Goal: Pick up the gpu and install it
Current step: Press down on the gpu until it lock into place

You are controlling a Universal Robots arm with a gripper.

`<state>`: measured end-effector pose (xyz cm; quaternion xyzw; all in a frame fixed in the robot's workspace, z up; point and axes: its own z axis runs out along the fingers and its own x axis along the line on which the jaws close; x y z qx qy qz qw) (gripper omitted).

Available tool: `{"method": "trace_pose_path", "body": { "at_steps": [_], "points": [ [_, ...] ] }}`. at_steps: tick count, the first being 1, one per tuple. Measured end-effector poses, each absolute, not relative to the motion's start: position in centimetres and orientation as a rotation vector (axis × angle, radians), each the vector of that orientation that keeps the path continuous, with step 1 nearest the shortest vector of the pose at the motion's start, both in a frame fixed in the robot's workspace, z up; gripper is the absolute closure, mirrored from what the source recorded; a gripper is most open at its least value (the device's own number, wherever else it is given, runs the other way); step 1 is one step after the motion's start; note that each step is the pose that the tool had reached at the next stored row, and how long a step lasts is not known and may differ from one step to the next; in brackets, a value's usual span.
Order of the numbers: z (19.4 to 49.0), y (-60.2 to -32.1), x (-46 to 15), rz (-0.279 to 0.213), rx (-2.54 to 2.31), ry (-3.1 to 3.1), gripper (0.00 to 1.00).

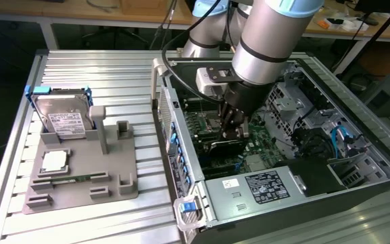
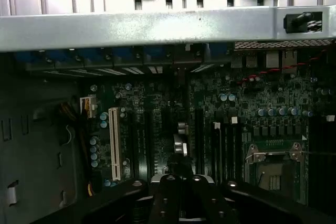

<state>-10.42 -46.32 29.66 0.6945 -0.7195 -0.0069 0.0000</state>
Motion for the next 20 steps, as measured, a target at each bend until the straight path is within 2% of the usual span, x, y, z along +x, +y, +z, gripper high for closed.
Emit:
{"method": "trace_pose_path", "body": {
  "at_steps": [7, 20],
  "points": [
    [29.5, -46.4, -10.2, -0.022, 2.182, -2.261, 0.89],
    [27.0, -46.5, -9.7, -0.022, 2.181, -2.260, 0.89]
  ]
}}
